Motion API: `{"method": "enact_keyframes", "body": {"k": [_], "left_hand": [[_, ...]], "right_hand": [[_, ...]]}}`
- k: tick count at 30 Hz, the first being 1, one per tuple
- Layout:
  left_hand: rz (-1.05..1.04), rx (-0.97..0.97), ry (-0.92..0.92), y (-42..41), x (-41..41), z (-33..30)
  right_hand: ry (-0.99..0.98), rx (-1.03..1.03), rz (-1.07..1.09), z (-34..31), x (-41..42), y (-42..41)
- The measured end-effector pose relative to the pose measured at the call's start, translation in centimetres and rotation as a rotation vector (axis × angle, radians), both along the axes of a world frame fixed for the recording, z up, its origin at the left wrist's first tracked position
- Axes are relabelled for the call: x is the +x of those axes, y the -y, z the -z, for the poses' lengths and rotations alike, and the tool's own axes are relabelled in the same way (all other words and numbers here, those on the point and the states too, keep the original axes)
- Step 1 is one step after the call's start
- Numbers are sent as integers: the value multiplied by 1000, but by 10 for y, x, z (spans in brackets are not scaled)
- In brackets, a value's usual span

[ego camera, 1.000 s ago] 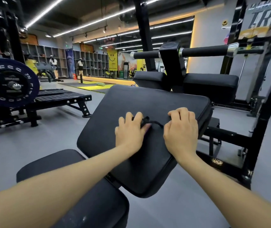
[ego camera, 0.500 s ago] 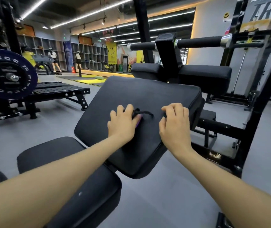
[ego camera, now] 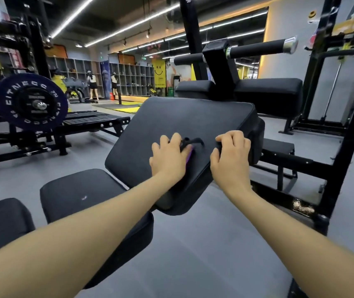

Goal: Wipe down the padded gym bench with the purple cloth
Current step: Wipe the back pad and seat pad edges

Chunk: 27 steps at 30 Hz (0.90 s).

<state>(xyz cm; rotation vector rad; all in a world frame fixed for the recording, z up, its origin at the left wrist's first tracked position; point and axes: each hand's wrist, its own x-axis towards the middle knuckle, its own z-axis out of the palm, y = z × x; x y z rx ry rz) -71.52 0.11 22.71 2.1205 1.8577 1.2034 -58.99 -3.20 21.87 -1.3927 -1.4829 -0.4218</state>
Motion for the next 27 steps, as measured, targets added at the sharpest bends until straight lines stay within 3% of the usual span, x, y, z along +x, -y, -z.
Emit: {"method": "enact_keyframes", "body": {"k": [4, 11, 15, 18, 21, 24, 27], "left_hand": [[86, 92, -97, 54, 8, 26], [-68, 70, -8, -1, 18, -3], [-41, 11, 38, 27, 17, 9], [-7, 57, -31, 63, 14, 32], [-52, 92, -44, 47, 5, 31], [-173, -21, 69, 12, -14, 19], [-203, -93, 69, 8, -20, 19]], "right_hand": [[-16, 28, -11, 4, 0, -1], [12, 16, -25, 3, 1, 1], [-48, -5, -20, 4, -4, 4], [-84, 4, -13, 6, -10, 6], [-93, -25, -29, 8, -10, 8], [-79, -45, -45, 10, -9, 12], [-67, -47, -61, 15, -14, 14]]}}
